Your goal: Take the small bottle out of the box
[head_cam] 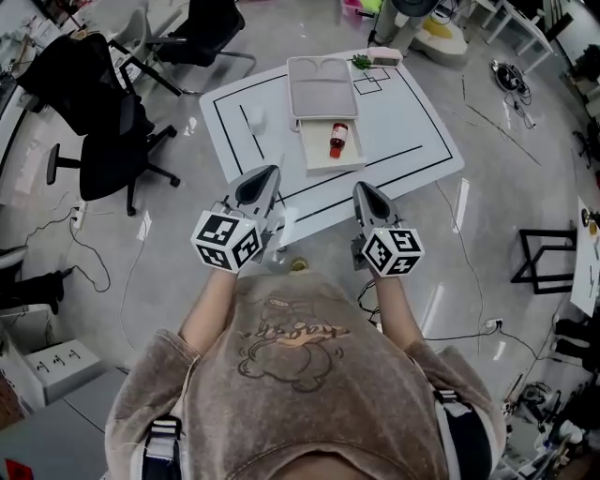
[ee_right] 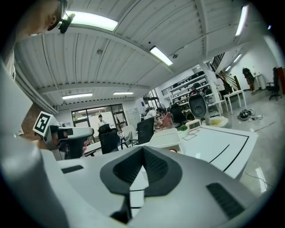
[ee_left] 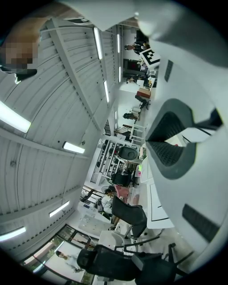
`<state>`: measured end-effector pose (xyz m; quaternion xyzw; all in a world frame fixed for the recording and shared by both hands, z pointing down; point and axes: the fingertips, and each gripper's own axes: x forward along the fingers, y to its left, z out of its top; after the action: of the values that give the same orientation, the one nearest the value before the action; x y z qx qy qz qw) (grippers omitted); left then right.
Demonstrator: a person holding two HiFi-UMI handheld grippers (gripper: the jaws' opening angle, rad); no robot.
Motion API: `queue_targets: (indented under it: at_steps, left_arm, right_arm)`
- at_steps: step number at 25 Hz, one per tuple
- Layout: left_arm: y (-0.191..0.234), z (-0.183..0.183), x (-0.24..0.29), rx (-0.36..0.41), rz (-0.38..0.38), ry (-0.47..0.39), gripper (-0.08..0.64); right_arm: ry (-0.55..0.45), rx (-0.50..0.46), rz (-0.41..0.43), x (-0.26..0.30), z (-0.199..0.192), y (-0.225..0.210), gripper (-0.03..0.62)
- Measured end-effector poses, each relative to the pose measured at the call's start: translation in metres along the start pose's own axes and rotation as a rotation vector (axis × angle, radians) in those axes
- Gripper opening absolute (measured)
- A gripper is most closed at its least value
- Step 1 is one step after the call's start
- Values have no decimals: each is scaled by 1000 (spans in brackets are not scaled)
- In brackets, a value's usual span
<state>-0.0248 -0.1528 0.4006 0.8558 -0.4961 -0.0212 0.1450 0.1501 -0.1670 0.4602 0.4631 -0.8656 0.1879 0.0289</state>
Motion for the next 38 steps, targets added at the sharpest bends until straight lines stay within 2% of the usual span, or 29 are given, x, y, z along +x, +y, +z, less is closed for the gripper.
queue_targets:
  at_steps: [5,11,19,30,33,38]
  left_arm:
    - [7,-1,17,-4,-10,14,8]
    - [9,7,36,-3,-74,22,8]
    - [21,12,50,-10,-135,30,8]
    - [36,9,61,-29,-173,39,8]
    - [40,8,60,-30,-176,44,8]
    - [46,6,60,-40,-179,41,8]
  right_arm:
    - [0,28,-26,6,-2,-11,-5]
    - [-18,50,-89,5,3,-20,-5]
    - [-35,48,-161,12,10,-22,-5]
    - [-32,33,-230,20,11,-27,-5]
    - [-34,17,-243,22,15,-26,27]
    - [-29,14,-257,27,15,-27,118]
